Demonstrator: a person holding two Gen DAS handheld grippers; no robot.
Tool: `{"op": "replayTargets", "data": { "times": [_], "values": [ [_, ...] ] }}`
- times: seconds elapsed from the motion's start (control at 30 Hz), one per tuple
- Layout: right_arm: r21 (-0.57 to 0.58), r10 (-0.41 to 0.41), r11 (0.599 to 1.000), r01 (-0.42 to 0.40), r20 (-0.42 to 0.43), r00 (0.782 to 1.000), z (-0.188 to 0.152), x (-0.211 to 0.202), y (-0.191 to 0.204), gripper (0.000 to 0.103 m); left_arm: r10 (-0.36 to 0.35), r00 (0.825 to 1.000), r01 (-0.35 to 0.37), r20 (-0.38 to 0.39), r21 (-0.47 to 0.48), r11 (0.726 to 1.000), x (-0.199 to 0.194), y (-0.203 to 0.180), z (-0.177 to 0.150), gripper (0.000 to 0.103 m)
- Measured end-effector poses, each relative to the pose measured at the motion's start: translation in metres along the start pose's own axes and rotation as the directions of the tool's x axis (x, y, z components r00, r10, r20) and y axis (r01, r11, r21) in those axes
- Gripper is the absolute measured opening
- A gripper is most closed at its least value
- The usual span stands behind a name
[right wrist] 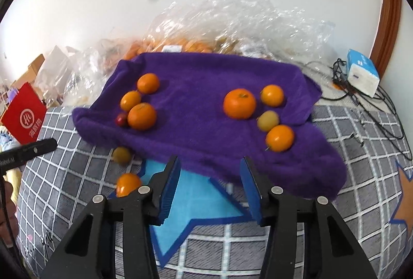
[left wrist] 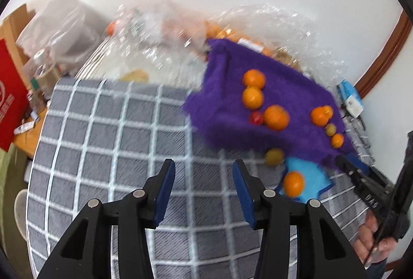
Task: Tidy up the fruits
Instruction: 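Open both tools to release the fruits onto the towel, then grasp the last orange on the blue star with the right tool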
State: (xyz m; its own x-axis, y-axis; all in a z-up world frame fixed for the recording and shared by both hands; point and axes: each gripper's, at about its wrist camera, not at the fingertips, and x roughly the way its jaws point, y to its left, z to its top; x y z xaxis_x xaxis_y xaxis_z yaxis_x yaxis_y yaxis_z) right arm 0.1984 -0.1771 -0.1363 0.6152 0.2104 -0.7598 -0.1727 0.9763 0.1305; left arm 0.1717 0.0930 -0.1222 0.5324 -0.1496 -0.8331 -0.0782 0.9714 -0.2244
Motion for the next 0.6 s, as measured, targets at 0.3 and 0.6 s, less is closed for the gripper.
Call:
{"op": "replayTargets", "data": {
  "times": [0.3,0.6],
  "values": [
    [-0.03,0.078,0.996,-0.078,-0.022,0.997,-0.017,0.007,0.043,0.052,0.103,0.994,-0.104,0.032,0.013,0.995,0.001,0.027,-0.042,0.044],
    [-0.074,0.095,0.992,-0.099,-0.052,0.994,-0.027,0.028,0.072,0.052,0.059,0.996,-0.057,0.064,-0.029,0.998,0.004,0.046,-0.065,0.044]
  ]
}}
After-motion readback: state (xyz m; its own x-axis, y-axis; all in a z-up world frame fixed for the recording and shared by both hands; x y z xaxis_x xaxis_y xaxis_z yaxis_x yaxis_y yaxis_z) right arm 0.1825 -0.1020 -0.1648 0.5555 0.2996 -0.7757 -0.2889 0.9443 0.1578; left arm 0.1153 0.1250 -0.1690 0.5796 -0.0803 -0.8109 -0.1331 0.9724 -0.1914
